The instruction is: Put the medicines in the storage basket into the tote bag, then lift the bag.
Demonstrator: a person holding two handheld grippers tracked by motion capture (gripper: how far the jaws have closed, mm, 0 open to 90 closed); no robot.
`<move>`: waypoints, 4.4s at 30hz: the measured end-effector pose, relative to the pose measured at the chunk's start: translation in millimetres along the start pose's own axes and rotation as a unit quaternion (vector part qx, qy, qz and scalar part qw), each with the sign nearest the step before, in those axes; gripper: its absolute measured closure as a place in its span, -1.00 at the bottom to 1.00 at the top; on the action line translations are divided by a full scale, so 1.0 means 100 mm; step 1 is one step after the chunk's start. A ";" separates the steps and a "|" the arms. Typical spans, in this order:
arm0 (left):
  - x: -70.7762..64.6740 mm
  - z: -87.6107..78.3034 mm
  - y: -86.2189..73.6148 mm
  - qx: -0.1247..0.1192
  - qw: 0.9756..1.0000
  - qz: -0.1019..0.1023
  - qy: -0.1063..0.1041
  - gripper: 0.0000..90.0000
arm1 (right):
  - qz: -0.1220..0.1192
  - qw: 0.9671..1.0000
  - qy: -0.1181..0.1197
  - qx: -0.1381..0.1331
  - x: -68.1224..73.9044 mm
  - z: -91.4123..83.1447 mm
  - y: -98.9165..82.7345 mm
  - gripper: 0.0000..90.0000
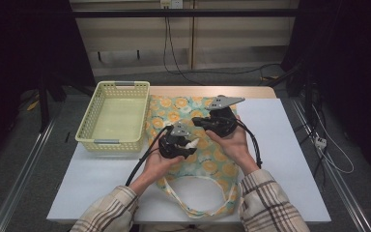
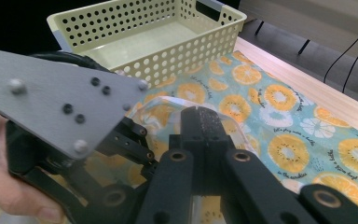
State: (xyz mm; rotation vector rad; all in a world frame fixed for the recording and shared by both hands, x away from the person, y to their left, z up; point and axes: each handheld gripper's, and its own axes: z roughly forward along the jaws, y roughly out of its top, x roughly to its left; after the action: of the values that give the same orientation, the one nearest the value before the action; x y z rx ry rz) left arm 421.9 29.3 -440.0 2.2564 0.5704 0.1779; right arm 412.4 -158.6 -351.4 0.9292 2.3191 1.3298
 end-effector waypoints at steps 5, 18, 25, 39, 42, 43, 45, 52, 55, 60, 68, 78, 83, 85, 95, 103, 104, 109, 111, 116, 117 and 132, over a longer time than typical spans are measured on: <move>0.01 0.01 0.01 -0.008 1.000 -0.014 0.008 0.14 | 0.001 1.000 0.000 0.001 -0.01 0.00 -0.01 1.00; -0.09 -0.35 0.04 -0.006 1.000 0.004 -0.017 -0.54 | 0.003 1.000 0.004 0.002 -0.01 0.01 -0.03 1.00; -0.18 -0.46 -0.09 0.018 0.999 0.022 -0.030 -0.57 | 0.006 1.000 0.006 0.000 -0.03 0.04 -0.05 1.00; -0.40 -0.63 -0.30 0.011 0.998 0.044 -0.042 -0.54 | 0.007 1.000 0.014 -0.004 0.04 0.07 -0.10 1.00; -0.47 -0.54 -0.34 0.035 0.996 0.063 -0.048 -0.45 | 0.008 1.000 0.016 0.000 0.06 0.08 -0.15 1.00; -0.48 -0.51 -0.35 0.044 0.995 0.072 -0.048 -0.43 | 0.009 1.000 0.017 0.002 0.07 0.08 -0.16 1.00; -0.49 -0.47 -0.37 0.052 0.994 0.078 -0.053 -0.42 | 0.009 1.000 0.017 0.005 0.07 0.09 -0.18 1.00; -0.48 -0.33 -0.41 0.085 0.991 0.085 -0.053 -0.42 | 0.008 1.000 0.018 0.007 0.08 0.09 -0.19 1.00; -0.39 -0.27 -0.43 0.089 0.991 0.069 -0.076 -0.26 | 0.009 1.000 0.017 0.007 0.07 0.10 -0.19 1.00; -0.27 -0.27 -0.43 0.079 0.992 0.055 -0.082 0.15 | 0.009 1.000 0.018 0.008 0.08 0.10 -0.19 1.00; -0.26 -0.24 -0.40 0.078 0.993 0.046 -0.071 0.48 | 0.006 1.000 0.020 0.011 0.07 0.13 -0.21 1.00; -0.27 -0.24 -0.40 0.077 0.994 0.026 -0.078 1.00 | 0.009 1.000 0.017 0.009 0.05 0.12 -0.21 1.00; -0.29 -0.32 -0.35 0.063 0.995 0.024 -0.074 1.00 | 0.011 1.000 0.015 0.007 0.02 0.11 -0.21 1.00; -0.29 -0.38 -0.32 0.049 0.996 0.019 -0.073 1.00 | 0.012 1.000 0.014 0.007 0.01 0.10 -0.20 1.00; -0.16 -0.74 -0.17 -0.042 0.997 -0.011 -0.069 1.00 | 0.010 1.000 0.008 0.005 -0.02 0.04 -0.15 1.00; -0.07 -1.10 0.00 -0.108 0.992 -0.022 -0.060 1.00 | 0.010 1.000 0.007 -0.011 -0.04 -0.01 -0.02 1.00; -0.06 -1.15 0.02 -0.114 0.991 -0.024 -0.058 1.00 | 0.009 1.000 0.006 -0.013 -0.04 -0.02 0.00 1.00; -0.02 -1.39 0.14 -0.154 0.987 -0.022 -0.046 1.00 | 0.004 1.000 0.004 -0.022 -0.05 -0.07 0.09 1.00; -0.01 -1.46 0.19 -0.169 0.984 -0.023 -0.045 1.00 | 0.002 1.000 0.003 -0.027 -0.05 -0.10 0.13 1.00; -0.01 -1.63 0.33 -0.207 0.977 -0.022 -0.039 1.00 | 0.001 0.999 -0.002 -0.042 -0.07 -0.17 0.23 1.00; -0.01 -1.65 0.35 -0.214 0.976 -0.021 -0.039 1.00 | 0.001 0.999 -0.003 -0.046 -0.08 -0.19 0.25 1.00; 0.00 -2.16 0.72 -0.290 0.957 -0.003 -0.028 1.00 | -0.002 0.995 -0.031 -0.100 -0.24 -0.51 0.69 1.00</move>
State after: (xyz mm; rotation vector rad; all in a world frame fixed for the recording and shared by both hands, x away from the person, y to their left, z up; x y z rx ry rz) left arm 381.4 130.3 -240.5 1.6818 0.4258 0.2427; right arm 428.2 -182.8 -267.2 0.8867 2.0952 1.4775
